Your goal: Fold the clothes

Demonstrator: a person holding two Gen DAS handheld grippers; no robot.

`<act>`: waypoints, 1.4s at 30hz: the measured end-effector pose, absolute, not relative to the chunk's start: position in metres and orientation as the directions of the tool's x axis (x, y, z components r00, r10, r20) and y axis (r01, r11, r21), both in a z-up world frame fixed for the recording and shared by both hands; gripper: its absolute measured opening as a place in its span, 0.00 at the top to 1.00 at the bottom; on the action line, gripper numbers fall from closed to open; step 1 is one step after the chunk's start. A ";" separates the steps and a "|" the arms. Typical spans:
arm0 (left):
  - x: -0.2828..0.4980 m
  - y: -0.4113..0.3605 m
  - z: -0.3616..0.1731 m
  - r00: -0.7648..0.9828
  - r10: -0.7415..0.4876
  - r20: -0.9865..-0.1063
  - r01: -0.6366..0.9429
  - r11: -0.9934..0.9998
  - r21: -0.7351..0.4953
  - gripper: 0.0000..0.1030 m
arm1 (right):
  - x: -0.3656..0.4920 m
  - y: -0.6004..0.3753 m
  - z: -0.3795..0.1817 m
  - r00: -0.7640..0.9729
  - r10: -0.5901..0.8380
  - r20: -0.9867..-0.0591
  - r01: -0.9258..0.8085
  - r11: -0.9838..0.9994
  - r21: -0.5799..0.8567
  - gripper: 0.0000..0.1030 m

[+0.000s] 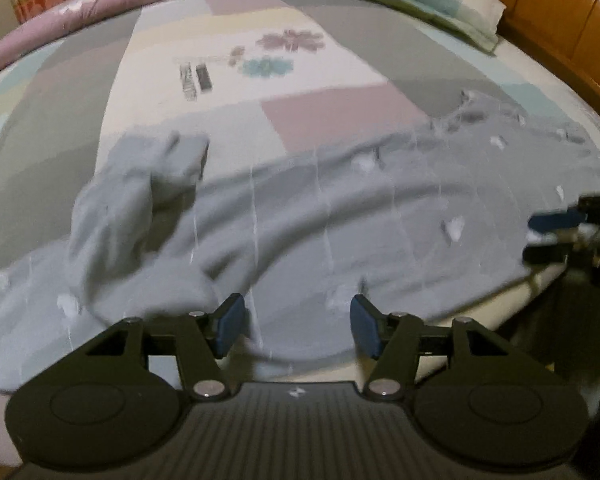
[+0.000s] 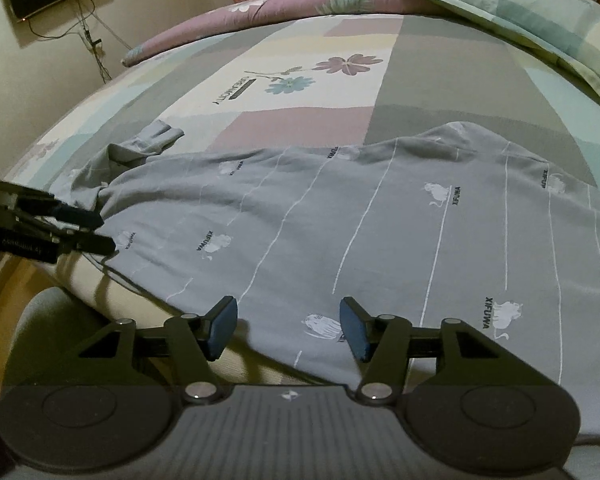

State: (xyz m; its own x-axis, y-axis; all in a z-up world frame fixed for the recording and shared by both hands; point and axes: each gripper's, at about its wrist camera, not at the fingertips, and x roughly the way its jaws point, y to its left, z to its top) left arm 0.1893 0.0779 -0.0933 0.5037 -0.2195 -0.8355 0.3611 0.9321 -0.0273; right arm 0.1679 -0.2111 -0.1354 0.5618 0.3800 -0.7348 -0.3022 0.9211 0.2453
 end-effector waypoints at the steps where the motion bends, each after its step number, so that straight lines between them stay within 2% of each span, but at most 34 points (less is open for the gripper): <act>1: 0.192 0.072 -0.087 0.516 -0.234 -0.824 0.374 0.927 -0.029 0.42 | 0.167 -0.211 -0.134 0.564 0.376 -0.735 -0.298 0.923 0.243 0.40; 6: 0.211 0.021 -0.068 0.531 -0.354 -0.770 0.466 0.881 -0.084 0.39 | 0.162 -0.226 -0.124 0.644 0.250 -0.724 -0.223 0.965 0.135 0.34; 10: 0.223 -0.023 -0.082 0.487 -0.416 -0.768 0.509 0.850 -0.137 0.38 | 0.163 -0.245 -0.134 0.660 0.084 -0.746 -0.108 0.994 0.016 0.32; 11: 0.228 -0.028 -0.089 0.483 -0.410 -0.774 0.497 0.856 -0.143 0.38 | 0.161 -0.249 -0.137 0.656 0.083 -0.750 -0.100 0.995 0.022 0.32; 15: 0.248 -0.041 -0.115 0.478 -0.381 -0.792 0.433 0.886 -0.165 0.39 | 0.151 -0.256 -0.144 0.659 0.108 -0.744 -0.110 0.993 0.047 0.21; 19: 0.276 -0.043 -0.115 0.520 -0.361 -0.774 0.376 0.910 -0.173 0.37 | 0.147 -0.252 -0.148 0.665 0.124 -0.737 -0.136 0.990 0.044 0.10; 23: 0.287 -0.051 -0.111 0.511 -0.336 -0.791 0.359 0.920 -0.159 0.38 | 0.146 -0.246 -0.151 0.665 0.125 -0.736 -0.149 0.988 0.033 0.04; 26: 0.281 -0.061 -0.111 0.495 -0.368 -0.787 0.387 0.905 -0.179 0.38 | 0.144 -0.246 -0.151 0.668 0.132 -0.732 -0.150 0.988 0.041 0.00; 35: 0.265 -0.091 -0.109 0.442 -0.457 -0.771 0.466 0.852 -0.238 0.35 | 0.142 -0.243 -0.154 0.677 0.125 -0.725 -0.154 0.988 0.027 0.00; 42: 0.280 -0.108 -0.103 0.452 -0.466 -0.760 0.463 0.851 -0.247 0.36 | 0.137 -0.248 -0.150 0.679 0.135 -0.722 -0.164 0.986 0.031 0.00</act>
State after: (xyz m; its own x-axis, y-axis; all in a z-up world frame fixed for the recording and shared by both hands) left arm 0.2802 -0.1083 -0.1034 0.4522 -0.4664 -0.7602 0.4630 0.8513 -0.2468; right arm 0.1369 -0.2476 -0.1501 0.6789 0.1351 -0.7217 -0.1637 0.9860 0.0306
